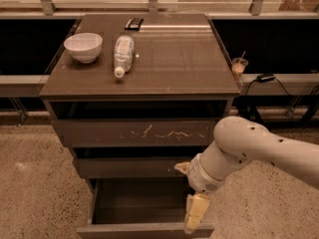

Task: Close bottom drawer

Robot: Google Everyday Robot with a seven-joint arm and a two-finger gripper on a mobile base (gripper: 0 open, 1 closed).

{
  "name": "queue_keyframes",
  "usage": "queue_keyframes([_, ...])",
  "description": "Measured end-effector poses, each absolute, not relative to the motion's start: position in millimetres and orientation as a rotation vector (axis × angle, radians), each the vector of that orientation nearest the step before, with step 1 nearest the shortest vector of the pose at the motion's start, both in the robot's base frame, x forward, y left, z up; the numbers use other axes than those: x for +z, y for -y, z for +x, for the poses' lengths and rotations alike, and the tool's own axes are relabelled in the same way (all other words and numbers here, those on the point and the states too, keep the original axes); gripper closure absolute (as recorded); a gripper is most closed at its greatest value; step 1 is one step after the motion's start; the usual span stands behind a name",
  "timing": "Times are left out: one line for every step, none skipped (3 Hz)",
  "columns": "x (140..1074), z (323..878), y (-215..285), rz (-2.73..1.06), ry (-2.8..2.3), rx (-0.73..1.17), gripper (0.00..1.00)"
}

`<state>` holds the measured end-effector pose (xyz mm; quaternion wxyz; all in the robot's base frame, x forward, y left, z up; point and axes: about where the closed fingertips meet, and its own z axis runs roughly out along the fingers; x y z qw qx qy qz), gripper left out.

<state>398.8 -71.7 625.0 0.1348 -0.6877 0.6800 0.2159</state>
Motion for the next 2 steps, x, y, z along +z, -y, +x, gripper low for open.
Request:
queue_keyframes([620, 401, 65, -2.013, -1.989, 0.629, 0.00])
queue_keyframes([574, 405, 30, -2.069, -1.912, 0.682, 0.00])
